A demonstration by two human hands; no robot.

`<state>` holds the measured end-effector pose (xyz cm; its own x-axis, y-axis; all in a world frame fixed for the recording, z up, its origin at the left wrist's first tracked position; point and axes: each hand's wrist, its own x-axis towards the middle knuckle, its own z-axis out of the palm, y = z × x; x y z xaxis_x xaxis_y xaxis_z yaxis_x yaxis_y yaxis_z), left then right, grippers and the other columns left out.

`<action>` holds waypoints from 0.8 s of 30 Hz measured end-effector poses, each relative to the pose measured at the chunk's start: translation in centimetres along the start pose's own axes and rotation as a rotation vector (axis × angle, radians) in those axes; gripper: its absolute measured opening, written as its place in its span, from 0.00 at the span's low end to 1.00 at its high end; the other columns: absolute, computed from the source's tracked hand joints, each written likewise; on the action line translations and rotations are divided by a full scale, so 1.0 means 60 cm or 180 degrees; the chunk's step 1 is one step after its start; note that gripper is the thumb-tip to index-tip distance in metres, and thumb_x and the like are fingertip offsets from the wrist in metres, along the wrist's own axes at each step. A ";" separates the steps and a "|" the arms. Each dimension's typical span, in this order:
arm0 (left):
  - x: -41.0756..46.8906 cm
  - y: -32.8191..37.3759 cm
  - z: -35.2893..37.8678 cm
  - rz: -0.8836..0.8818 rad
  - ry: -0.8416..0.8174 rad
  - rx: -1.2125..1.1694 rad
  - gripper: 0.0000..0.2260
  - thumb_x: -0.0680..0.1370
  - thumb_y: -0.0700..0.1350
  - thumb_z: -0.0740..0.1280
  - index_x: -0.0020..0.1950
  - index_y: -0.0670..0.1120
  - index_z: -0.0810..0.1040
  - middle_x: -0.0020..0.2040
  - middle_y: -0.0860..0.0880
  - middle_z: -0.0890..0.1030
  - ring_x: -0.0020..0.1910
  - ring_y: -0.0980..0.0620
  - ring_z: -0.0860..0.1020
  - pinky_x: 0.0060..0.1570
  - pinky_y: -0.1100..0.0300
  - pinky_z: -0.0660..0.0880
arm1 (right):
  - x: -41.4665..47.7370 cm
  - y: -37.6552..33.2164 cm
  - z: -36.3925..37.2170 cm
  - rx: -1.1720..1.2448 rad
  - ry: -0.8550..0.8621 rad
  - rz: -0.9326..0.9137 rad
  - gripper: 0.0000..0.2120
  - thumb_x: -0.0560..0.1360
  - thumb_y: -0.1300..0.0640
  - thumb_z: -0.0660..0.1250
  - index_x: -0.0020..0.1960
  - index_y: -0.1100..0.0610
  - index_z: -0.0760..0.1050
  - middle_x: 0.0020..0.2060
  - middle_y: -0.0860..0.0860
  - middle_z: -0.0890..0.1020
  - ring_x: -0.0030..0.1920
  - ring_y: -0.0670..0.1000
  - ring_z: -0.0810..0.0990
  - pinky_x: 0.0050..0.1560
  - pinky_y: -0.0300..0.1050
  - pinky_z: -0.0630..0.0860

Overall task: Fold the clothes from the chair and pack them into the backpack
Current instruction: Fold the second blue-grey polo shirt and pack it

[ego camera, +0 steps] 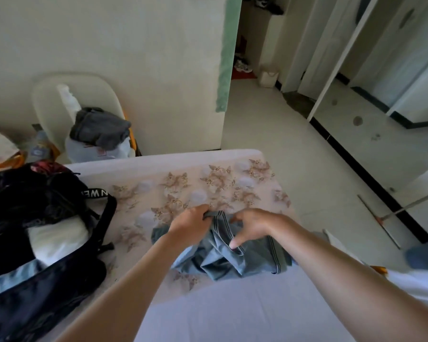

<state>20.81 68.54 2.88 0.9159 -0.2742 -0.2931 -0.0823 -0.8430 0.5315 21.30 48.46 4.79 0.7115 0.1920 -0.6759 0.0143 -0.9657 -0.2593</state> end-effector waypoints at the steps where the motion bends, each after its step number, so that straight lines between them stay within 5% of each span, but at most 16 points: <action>1: 0.014 -0.001 -0.002 -0.0041 -0.0087 -0.0073 0.08 0.82 0.46 0.57 0.51 0.49 0.75 0.39 0.49 0.79 0.34 0.50 0.77 0.33 0.55 0.75 | 0.010 0.010 0.007 -0.0179 -0.0312 0.0078 0.44 0.59 0.33 0.77 0.72 0.44 0.70 0.65 0.45 0.77 0.61 0.53 0.78 0.61 0.51 0.76; 5: 0.063 -0.016 -0.012 -0.0270 0.0123 -0.0542 0.10 0.82 0.46 0.57 0.44 0.48 0.73 0.36 0.44 0.79 0.30 0.48 0.73 0.31 0.56 0.68 | 0.052 0.030 0.029 -0.0196 -0.0292 0.0109 0.20 0.66 0.41 0.75 0.49 0.52 0.76 0.41 0.49 0.81 0.44 0.53 0.79 0.43 0.44 0.75; 8: 0.086 -0.030 -0.038 -0.0365 0.0483 -0.0604 0.10 0.83 0.46 0.58 0.45 0.48 0.74 0.37 0.47 0.78 0.33 0.48 0.75 0.32 0.56 0.69 | 0.080 0.027 -0.006 0.0337 0.0164 -0.0020 0.02 0.74 0.55 0.66 0.42 0.53 0.76 0.35 0.50 0.78 0.37 0.53 0.78 0.35 0.42 0.69; 12: 0.119 -0.054 -0.097 -0.0514 0.1612 -0.0285 0.10 0.81 0.50 0.61 0.46 0.48 0.78 0.45 0.49 0.75 0.45 0.47 0.74 0.39 0.56 0.67 | 0.127 0.023 -0.071 -0.0121 0.1904 -0.0122 0.10 0.79 0.56 0.60 0.49 0.54 0.81 0.44 0.51 0.81 0.43 0.55 0.80 0.39 0.44 0.70; 15: 0.143 -0.061 -0.128 -0.1094 0.2039 -0.0842 0.11 0.82 0.49 0.60 0.43 0.45 0.75 0.43 0.44 0.78 0.44 0.41 0.77 0.37 0.55 0.66 | 0.159 0.009 -0.102 0.0885 0.2651 -0.0508 0.12 0.81 0.58 0.61 0.60 0.55 0.80 0.56 0.54 0.82 0.54 0.56 0.80 0.50 0.48 0.76; 17: 0.156 -0.075 -0.121 -0.1438 0.2073 -0.1319 0.08 0.82 0.45 0.59 0.55 0.42 0.75 0.52 0.40 0.79 0.53 0.38 0.77 0.44 0.53 0.69 | 0.170 0.002 -0.101 0.1436 0.2816 -0.0704 0.18 0.81 0.62 0.62 0.70 0.56 0.74 0.67 0.53 0.76 0.65 0.52 0.76 0.66 0.47 0.73; 19: 0.153 -0.089 -0.095 -0.1613 0.1884 -0.1429 0.19 0.80 0.41 0.61 0.72 0.45 0.66 0.67 0.40 0.70 0.64 0.38 0.72 0.57 0.47 0.71 | 0.174 0.009 -0.077 0.1496 0.2716 -0.0720 0.22 0.80 0.64 0.62 0.73 0.56 0.70 0.72 0.53 0.71 0.71 0.51 0.70 0.72 0.44 0.67; 21: 0.142 -0.107 -0.050 -0.1370 0.1642 -0.0830 0.26 0.77 0.38 0.61 0.75 0.50 0.62 0.71 0.43 0.65 0.68 0.40 0.67 0.65 0.44 0.69 | 0.177 0.031 -0.030 0.1273 0.2456 -0.0768 0.21 0.79 0.65 0.63 0.70 0.55 0.73 0.69 0.53 0.72 0.68 0.52 0.72 0.68 0.43 0.70; 24: 0.124 -0.122 0.024 -0.0647 0.0863 -0.0235 0.21 0.76 0.40 0.66 0.67 0.52 0.73 0.66 0.47 0.70 0.66 0.45 0.69 0.65 0.49 0.71 | 0.175 0.070 0.057 0.0547 0.2161 -0.0802 0.17 0.74 0.61 0.67 0.62 0.52 0.78 0.57 0.50 0.76 0.58 0.52 0.77 0.57 0.44 0.74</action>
<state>27.66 72.03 -4.32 0.9825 0.0373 -0.1822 0.1322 -0.8294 0.5428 26.41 47.03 -5.77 0.9796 0.2000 -0.0211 0.1640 -0.8550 -0.4920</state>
